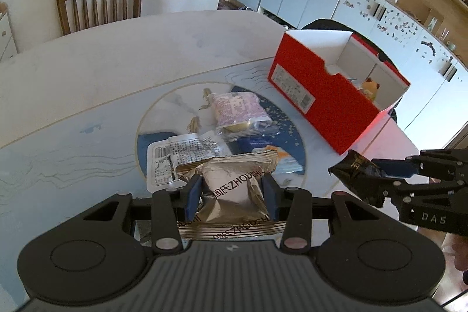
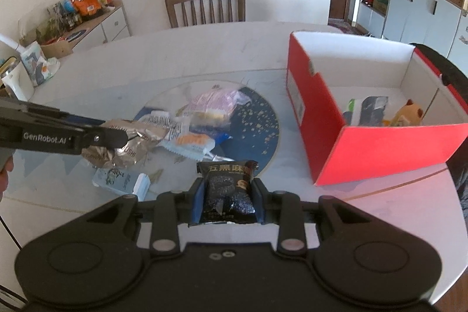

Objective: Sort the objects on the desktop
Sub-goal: 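Carry the black and silver packets with both grippers into the red shoebox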

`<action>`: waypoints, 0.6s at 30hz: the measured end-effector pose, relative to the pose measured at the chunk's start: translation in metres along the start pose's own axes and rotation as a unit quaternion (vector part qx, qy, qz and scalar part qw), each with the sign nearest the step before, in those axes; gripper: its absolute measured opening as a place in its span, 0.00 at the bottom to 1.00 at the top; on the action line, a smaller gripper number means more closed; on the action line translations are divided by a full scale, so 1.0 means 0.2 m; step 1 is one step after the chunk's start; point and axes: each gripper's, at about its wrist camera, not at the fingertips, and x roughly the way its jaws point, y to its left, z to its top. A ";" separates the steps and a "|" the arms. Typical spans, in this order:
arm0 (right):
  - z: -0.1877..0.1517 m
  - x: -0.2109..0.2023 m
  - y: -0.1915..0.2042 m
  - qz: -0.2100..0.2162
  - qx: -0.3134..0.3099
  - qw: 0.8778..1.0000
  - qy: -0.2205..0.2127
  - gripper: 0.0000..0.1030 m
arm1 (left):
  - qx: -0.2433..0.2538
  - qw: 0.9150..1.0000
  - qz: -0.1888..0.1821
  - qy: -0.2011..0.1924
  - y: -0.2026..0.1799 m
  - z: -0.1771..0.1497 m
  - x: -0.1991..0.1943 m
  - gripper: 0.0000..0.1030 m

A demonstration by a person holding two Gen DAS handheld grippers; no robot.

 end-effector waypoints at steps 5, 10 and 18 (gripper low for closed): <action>0.03 -0.06 -0.03 -0.005 0.005 1.000 -0.013 0.32 | 0.005 1.000 -0.006 -0.010 -0.05 0.02 -0.05 0.41; 0.07 -0.14 -0.08 -0.006 0.017 0.999 -0.032 0.32 | 0.011 0.999 -0.022 -0.020 -0.12 0.07 -0.10 0.41; 0.15 -0.26 -0.19 -0.015 0.027 0.998 -0.056 0.32 | 0.031 0.998 -0.048 -0.038 -0.26 0.18 -0.13 0.41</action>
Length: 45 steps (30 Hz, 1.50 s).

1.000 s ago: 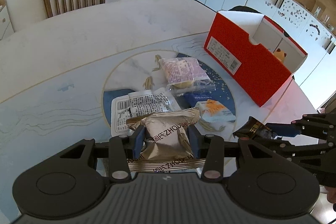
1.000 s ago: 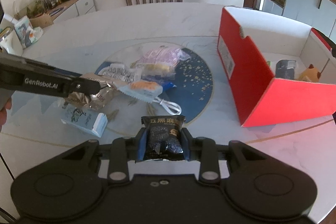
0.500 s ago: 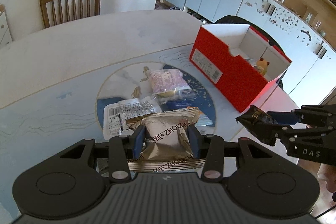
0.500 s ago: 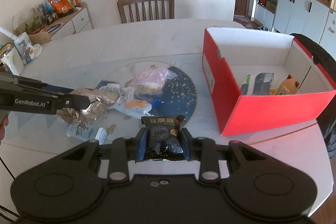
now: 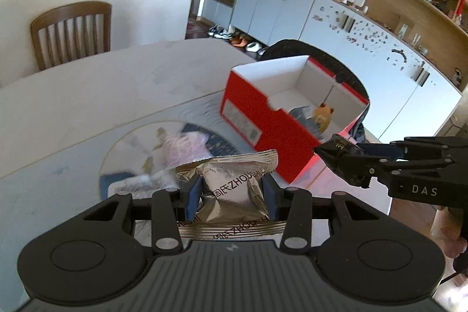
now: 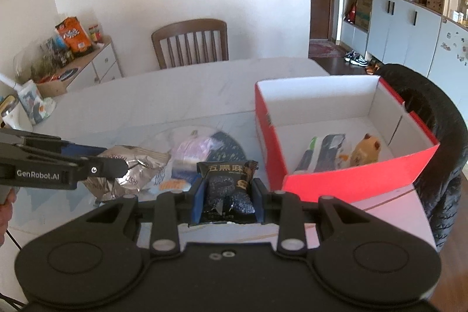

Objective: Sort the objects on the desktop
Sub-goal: 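Carry the black and silver packets with both grippers into the red shoebox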

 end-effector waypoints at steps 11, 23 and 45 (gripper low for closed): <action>0.06 -0.05 -0.20 -0.033 0.010 0.999 -0.009 0.32 | 0.036 0.999 -0.033 -0.018 -0.21 0.17 0.09 0.41; 0.11 -0.02 -0.45 -0.052 0.015 0.999 0.002 0.31 | 0.067 0.996 -0.051 -0.013 -0.45 0.33 0.32 0.41; 0.30 0.17 -0.88 -0.025 0.024 0.999 0.032 0.31 | 0.082 0.996 -0.008 0.034 -0.64 0.53 0.72 0.41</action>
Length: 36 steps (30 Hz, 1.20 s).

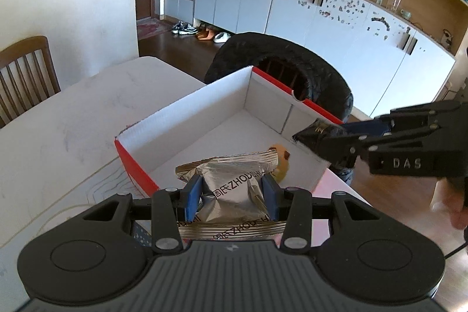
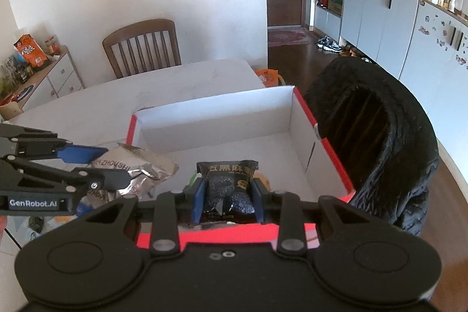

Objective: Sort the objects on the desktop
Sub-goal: 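Carry the black and silver packets with both grippers into the red shoebox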

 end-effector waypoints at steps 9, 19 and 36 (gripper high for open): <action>0.09 0.19 -0.10 0.006 0.003 1.000 0.022 0.31 | -0.013 0.999 0.019 0.023 0.01 0.06 0.18 0.41; 0.14 0.43 -0.13 0.009 0.000 0.999 0.049 0.31 | -0.015 0.997 0.053 0.045 0.04 0.11 0.38 0.41; 0.14 0.77 -0.16 -0.004 -0.005 0.993 0.118 0.32 | 0.023 0.991 0.082 0.101 0.01 0.11 0.62 0.41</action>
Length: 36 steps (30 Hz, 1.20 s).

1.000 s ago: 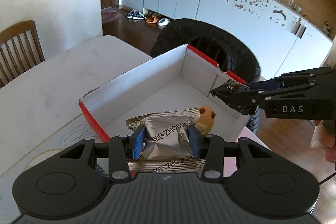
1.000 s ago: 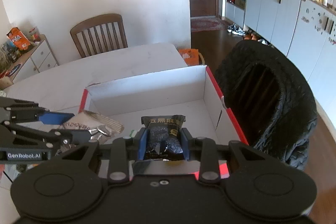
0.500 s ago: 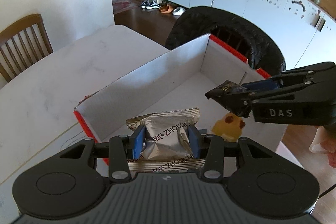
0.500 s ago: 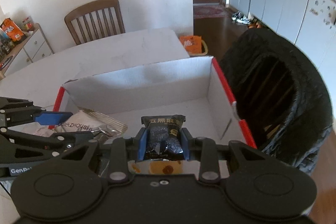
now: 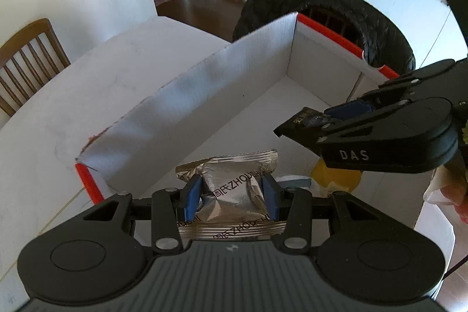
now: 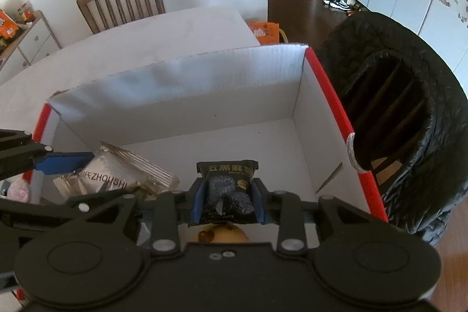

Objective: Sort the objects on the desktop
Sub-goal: 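Carry the black and silver packets with both grippers into the red shoebox, then open both grippers to drop the packets into the box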

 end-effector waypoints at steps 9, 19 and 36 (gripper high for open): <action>0.01 0.05 0.00 -0.001 0.004 1.000 0.020 0.32 | 0.001 0.999 -0.014 0.032 -0.02 0.01 0.04 0.41; 0.03 0.06 0.01 -0.005 0.002 0.999 0.033 0.32 | 0.003 0.999 -0.017 0.052 -0.04 0.02 0.07 0.43; 0.03 -0.03 -0.02 0.018 0.009 1.000 0.014 0.39 | -0.006 0.999 -0.036 0.018 -0.03 0.03 -0.03 0.52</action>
